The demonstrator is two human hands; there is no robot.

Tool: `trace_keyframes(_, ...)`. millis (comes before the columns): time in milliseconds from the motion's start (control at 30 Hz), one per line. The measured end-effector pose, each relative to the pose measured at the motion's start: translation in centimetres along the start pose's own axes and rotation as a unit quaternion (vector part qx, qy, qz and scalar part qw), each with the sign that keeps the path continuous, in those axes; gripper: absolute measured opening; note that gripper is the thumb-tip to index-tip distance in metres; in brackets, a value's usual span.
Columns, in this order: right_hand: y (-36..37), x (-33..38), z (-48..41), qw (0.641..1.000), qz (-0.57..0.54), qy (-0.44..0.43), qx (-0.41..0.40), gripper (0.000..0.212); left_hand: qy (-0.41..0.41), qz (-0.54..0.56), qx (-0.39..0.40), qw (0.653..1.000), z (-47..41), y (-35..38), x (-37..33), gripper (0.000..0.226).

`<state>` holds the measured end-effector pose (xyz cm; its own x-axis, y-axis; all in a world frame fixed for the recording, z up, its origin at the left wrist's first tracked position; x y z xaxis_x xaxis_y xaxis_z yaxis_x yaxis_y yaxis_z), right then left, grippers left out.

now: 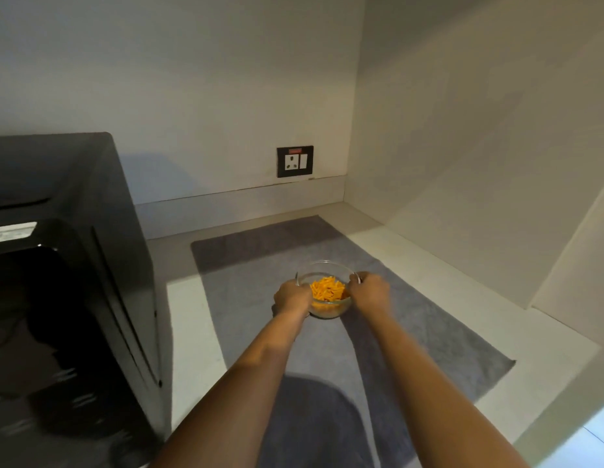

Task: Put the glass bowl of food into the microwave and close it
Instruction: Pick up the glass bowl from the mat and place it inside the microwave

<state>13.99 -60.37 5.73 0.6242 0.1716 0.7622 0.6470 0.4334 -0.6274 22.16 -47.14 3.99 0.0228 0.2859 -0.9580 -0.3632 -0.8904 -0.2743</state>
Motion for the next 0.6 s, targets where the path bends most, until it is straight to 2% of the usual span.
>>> trace_keyframes(167,-0.1,0.3,0.5,1.000,-0.006,-0.004,0.000,0.027,-0.004,0.024,-0.014,1.000,0.7,-0.6,-0.7,0.032)
trace_keyframes(333,-1.3,0.7,3.7,0.996,-0.057,-0.063,0.028,0.025,0.011,0.019,-0.036,0.999,2.9,-2.7,-1.6,0.033)
trace_keyframes(467,-2.5,0.8,7.5,0.970,-0.136,-0.082,0.181,0.029,0.010,0.029,-0.042,0.999,6.4,-5.2,-3.1,0.031)
trace_keyframes(600,-3.6,0.3,12.7,0.924,-0.164,-0.098,0.331,0.063,0.019,0.032,-0.055,0.998,11.5,-8.4,-4.6,0.030)
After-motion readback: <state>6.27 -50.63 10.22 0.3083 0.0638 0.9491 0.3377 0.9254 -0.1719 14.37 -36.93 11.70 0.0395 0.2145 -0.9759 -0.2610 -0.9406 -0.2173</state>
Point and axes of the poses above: each hand's wrist, its own z-axis away from the middle knuckle, its own y-axis out of the palm, x = y × z, the point moved 4 cm from there along -z, towards the middle knuckle, and after that the axes turned 15 degrees about y, right-handed, at the moved point
